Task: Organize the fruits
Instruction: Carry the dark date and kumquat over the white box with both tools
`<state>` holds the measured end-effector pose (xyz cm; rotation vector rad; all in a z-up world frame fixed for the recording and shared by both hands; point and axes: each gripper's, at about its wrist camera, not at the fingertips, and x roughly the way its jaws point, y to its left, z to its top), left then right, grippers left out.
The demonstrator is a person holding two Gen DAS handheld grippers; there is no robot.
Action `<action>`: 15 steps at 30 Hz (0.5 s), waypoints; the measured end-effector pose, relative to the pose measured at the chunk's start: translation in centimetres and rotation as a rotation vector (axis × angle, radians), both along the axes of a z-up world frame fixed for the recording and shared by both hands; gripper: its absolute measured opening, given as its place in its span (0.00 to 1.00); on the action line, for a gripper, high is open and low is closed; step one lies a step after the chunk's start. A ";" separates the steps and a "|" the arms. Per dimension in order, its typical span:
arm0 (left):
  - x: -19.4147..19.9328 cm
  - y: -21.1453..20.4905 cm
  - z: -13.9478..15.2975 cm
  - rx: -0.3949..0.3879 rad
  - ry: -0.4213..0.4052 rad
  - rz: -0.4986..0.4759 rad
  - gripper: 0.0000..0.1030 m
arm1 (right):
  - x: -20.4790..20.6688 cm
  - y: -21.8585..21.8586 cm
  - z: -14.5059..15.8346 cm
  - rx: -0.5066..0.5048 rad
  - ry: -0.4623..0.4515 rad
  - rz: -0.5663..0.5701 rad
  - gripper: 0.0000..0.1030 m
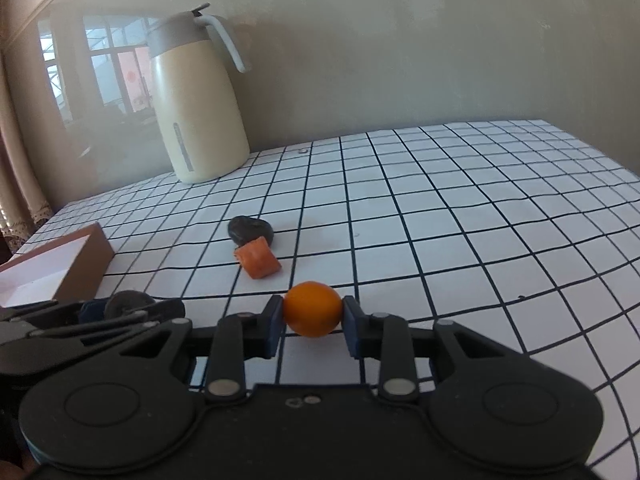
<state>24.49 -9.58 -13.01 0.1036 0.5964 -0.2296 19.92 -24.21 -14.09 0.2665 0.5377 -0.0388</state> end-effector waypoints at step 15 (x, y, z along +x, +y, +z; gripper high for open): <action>-7.2 5.3 3.3 -0.023 -0.035 0.022 0.40 | -6.0 4.4 3.5 -0.005 -0.049 0.097 0.22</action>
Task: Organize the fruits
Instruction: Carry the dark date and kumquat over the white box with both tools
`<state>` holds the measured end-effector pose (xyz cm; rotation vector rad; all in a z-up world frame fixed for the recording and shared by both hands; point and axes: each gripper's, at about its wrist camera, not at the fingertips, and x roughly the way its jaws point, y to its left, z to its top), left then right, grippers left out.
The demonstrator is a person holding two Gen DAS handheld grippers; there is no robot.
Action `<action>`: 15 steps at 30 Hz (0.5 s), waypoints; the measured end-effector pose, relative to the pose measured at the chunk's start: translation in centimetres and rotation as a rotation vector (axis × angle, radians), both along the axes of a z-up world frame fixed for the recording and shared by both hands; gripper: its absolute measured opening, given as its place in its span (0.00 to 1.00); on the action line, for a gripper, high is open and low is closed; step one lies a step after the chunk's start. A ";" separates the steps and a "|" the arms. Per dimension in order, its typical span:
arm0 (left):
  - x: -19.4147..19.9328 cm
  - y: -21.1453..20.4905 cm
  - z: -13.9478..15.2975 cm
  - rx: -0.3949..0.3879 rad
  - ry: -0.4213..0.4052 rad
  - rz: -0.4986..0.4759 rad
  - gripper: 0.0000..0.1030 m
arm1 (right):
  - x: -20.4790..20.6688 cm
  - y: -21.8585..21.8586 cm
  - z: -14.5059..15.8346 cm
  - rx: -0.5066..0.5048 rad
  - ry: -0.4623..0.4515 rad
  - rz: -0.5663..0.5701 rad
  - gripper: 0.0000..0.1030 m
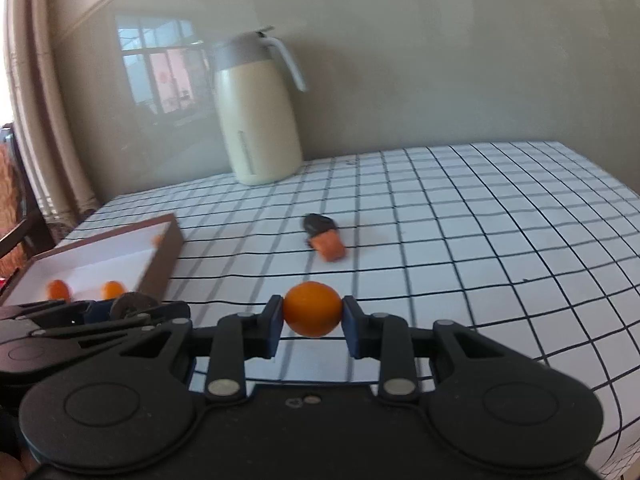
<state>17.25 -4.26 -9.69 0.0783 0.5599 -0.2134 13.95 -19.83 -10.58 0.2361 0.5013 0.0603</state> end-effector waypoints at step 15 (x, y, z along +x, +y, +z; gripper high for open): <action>-4.9 9.8 3.1 -0.032 -0.049 0.172 0.40 | -2.2 10.0 4.0 -0.016 -0.087 0.221 0.22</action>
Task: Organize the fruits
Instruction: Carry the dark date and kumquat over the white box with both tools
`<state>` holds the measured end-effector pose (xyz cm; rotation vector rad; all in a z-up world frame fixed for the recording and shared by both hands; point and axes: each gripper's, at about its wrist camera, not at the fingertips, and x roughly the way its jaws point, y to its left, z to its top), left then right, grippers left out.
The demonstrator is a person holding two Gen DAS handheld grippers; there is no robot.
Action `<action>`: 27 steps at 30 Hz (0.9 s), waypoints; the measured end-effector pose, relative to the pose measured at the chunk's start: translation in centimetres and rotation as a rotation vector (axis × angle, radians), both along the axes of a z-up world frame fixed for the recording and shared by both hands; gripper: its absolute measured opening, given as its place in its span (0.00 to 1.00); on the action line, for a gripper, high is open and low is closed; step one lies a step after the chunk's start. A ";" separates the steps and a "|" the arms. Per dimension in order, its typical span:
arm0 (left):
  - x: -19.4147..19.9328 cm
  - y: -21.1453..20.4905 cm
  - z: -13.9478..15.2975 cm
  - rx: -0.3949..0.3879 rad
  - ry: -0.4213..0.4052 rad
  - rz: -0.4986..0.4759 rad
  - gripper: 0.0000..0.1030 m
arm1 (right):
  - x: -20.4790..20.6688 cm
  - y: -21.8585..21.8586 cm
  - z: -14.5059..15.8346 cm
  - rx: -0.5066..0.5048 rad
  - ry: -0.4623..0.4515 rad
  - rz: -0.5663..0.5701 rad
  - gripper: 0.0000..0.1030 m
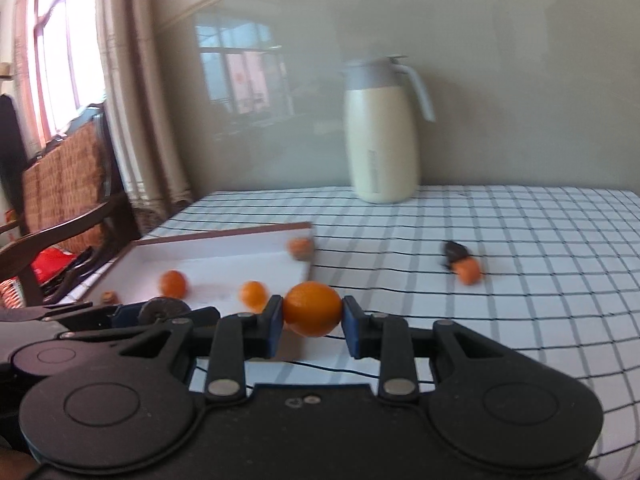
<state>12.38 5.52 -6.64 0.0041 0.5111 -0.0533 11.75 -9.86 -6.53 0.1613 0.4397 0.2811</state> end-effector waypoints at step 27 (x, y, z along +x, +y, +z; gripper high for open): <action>4.1 11.5 1.4 0.001 -0.039 0.222 0.40 | 5.9 8.0 1.8 -0.002 -0.042 0.085 0.22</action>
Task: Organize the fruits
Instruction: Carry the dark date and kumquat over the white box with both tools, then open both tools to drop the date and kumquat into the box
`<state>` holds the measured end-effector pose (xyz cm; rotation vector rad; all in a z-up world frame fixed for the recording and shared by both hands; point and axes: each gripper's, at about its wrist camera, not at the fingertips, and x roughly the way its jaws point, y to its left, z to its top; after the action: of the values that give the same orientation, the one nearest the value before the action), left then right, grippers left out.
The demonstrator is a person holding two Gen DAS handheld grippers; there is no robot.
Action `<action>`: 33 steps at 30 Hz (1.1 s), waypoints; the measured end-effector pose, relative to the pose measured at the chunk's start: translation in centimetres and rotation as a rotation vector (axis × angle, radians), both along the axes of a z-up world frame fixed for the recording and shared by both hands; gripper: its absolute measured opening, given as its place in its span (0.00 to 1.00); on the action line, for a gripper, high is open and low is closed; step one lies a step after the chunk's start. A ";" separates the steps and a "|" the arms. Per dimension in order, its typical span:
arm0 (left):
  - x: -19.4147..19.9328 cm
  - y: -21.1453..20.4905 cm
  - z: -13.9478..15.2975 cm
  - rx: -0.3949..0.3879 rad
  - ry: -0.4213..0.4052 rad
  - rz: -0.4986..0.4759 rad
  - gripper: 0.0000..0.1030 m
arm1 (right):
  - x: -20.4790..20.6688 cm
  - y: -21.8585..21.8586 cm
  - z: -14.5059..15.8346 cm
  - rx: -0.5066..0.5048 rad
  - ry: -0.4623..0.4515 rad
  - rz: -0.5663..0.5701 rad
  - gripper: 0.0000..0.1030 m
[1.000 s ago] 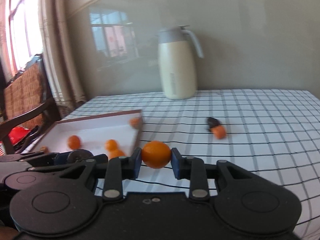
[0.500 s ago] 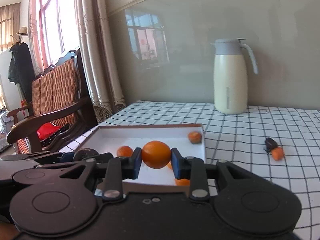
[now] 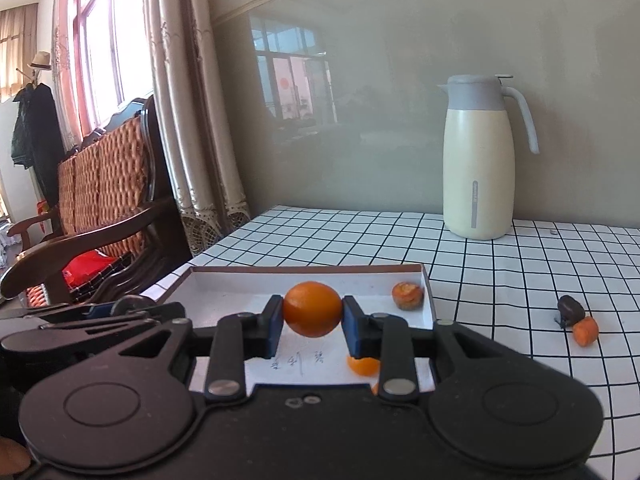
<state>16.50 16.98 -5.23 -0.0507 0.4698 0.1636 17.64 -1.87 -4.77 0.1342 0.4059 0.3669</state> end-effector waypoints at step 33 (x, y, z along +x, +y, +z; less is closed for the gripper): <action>8.8 4.1 -1.5 0.064 -0.004 0.148 1.00 | 5.1 -0.6 -0.9 0.014 -0.126 -0.186 0.94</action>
<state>25.34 21.04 -6.72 -0.0233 0.4571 0.3231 22.79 -2.44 -5.63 0.1602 0.2638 0.1933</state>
